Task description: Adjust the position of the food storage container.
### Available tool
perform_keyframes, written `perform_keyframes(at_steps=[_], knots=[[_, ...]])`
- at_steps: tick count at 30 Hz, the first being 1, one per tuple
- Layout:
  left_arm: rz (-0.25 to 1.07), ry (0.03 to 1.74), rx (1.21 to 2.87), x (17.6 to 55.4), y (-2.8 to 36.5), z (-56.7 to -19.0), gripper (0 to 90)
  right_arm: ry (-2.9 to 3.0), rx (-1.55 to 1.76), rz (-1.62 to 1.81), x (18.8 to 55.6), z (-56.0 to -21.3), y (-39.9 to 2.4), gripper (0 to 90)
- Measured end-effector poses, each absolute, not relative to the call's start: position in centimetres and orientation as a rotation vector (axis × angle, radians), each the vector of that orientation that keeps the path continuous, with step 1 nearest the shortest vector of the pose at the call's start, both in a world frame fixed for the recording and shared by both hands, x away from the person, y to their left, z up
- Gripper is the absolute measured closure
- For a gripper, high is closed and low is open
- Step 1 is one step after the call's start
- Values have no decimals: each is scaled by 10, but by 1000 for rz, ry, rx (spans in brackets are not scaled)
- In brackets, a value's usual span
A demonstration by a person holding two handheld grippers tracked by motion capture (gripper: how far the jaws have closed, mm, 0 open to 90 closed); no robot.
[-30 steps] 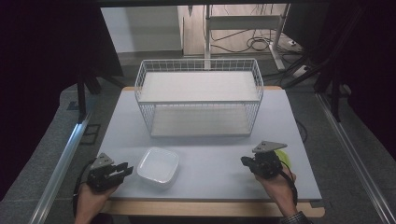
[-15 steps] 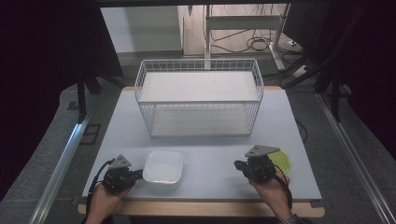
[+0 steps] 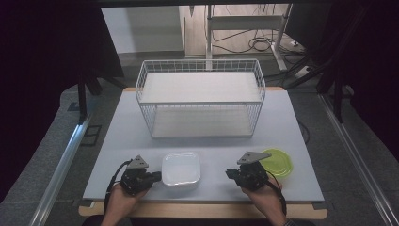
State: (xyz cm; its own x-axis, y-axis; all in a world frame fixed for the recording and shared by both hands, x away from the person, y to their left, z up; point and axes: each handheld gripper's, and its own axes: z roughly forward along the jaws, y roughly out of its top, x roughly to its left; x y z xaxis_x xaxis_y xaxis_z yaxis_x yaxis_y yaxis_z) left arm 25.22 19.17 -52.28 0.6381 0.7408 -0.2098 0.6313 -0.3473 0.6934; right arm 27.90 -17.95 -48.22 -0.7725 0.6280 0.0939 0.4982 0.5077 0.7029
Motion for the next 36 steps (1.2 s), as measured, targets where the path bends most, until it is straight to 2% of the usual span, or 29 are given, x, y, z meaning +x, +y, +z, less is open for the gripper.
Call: perform_keyframes(at_steps=[15, 24, 26, 31, 36], knots=[[201, 994, 2096, 277, 155, -526, 853, 2556, 1032, 1147, 294, -493, -167, 872], [207, 950, 2115, 288, 140, -526, 842, 2541, 1043, 1134, 296, -493, -171, 850], [214, 953, 2113, 288, 142, -526, 783, 2534, 1044, 1132, 296, -492, -173, 823], [294, 950, 2133, 285, 149, -522, 523, 2504, 1036, 1112, 295, -490, -178, 706], [322, 934, 2144, 282, 154, -521, 351, 2476, 1049, 1134, 296, -487, -185, 572]])
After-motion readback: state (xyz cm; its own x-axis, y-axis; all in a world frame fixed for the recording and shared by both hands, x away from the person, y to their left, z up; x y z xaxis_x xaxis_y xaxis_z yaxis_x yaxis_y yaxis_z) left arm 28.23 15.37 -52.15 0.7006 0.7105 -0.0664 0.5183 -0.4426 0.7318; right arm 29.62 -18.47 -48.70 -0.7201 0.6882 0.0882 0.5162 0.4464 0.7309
